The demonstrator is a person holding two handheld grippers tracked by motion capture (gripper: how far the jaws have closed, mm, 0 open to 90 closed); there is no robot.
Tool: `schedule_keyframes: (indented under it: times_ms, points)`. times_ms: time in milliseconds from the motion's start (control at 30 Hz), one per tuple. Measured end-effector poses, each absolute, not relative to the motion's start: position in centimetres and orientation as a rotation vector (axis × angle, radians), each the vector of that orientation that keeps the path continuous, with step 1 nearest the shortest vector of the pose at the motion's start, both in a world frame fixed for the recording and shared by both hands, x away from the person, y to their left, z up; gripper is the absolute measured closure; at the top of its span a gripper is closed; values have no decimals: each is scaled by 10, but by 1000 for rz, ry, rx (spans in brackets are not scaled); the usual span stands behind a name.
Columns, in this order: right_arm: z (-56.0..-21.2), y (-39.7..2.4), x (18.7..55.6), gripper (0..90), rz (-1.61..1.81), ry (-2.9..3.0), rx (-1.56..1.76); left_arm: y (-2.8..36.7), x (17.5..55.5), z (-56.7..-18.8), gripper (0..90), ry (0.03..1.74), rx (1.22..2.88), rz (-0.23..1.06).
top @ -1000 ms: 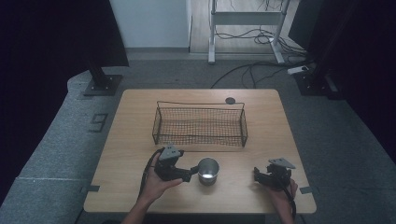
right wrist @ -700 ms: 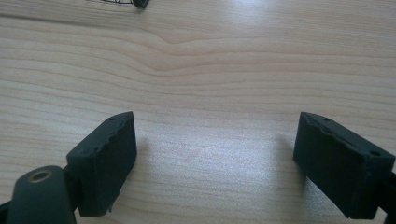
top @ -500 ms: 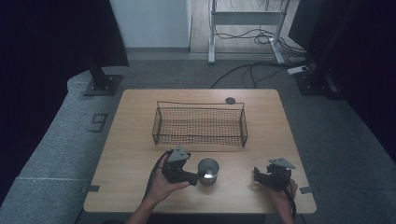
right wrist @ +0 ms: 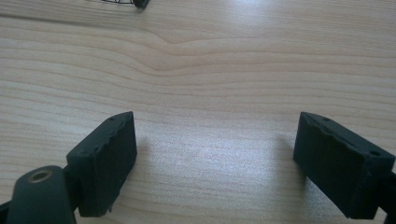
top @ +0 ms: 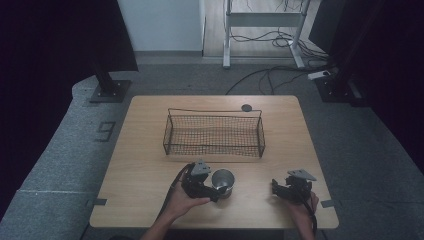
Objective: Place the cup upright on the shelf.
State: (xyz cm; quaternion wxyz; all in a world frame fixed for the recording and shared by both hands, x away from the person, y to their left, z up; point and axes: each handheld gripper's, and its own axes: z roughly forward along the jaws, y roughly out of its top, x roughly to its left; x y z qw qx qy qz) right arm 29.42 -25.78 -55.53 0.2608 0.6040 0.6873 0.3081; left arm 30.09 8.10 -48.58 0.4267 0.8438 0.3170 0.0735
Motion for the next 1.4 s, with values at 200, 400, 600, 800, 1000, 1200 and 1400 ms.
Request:
schedule_keyframes:
  times_ms: [200, 400, 600, 800, 1000, 1200, 1400]
  points:
    - [-555, -258, 294, 131, 834, 1861, 1635, 76, 303, -491, 24, 793, 2123, 168]
    - [-555, -258, 294, 131, 834, 1861, 1635, 68, 302, -495, 32, 785, 2140, 169]
    - [-555, -258, 294, 131, 834, 1861, 1635, 62, 304, -500, 33, 786, 2156, 171]
    - [-555, -258, 294, 131, 834, 1861, 1635, 55, 306, -505, 35, 786, 2163, 164]
    - [-555, -258, 294, 131, 834, 1861, 1635, 51, 307, -508, 97, 790, 2150, 188]
    - [-555, -258, 294, 131, 834, 1861, 1635, 52, 307, -508, 133, 793, 2147, 197]
    - [-555, -258, 294, 131, 835, 1861, 1635, 56, 307, -505, 141, 783, 2149, 208]
